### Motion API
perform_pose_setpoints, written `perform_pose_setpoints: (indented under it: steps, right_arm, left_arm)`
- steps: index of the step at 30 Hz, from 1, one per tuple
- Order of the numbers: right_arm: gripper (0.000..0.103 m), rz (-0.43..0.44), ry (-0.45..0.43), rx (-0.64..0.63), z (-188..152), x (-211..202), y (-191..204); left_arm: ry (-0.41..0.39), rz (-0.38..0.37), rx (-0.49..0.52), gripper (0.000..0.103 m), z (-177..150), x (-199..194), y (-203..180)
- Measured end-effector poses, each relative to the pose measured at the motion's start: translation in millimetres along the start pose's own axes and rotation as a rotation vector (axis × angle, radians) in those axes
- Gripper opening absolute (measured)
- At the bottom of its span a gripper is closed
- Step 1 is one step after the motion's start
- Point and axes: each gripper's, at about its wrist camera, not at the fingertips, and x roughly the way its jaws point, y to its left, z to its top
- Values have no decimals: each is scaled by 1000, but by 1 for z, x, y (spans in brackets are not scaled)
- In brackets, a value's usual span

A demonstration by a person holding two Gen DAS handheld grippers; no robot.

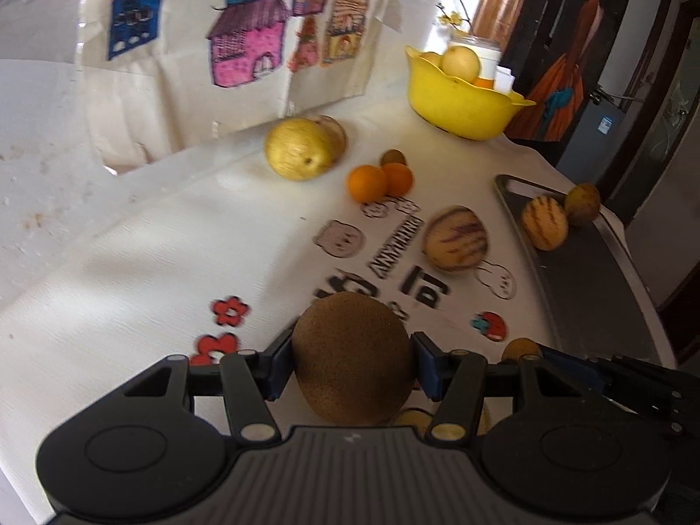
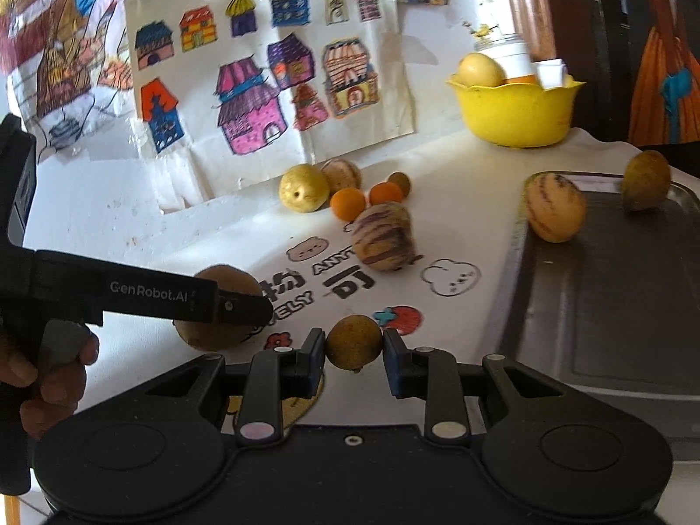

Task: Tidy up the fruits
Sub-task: 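Carry the kiwi in the left tool while the right tool carries the small fruit to the tray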

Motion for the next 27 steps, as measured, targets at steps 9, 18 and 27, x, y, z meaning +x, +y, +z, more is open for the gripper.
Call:
perform_pose_setpoints:
  steps: [9, 18, 27]
  right_arm:
    - [30, -18, -59, 45, -5, -36, -34]
    - [30, -69, -122, 98, -15, -74, -82]
    - [30, -124, -149, 127, -19, -91, -127]
  left_arm:
    - [-14, -31, -6, 61, -5, -6, -39]
    - [-34, -83, 12, 61, -6, -11, -93]
    - [-48, -182, -37, 60, -2, 13, -141]
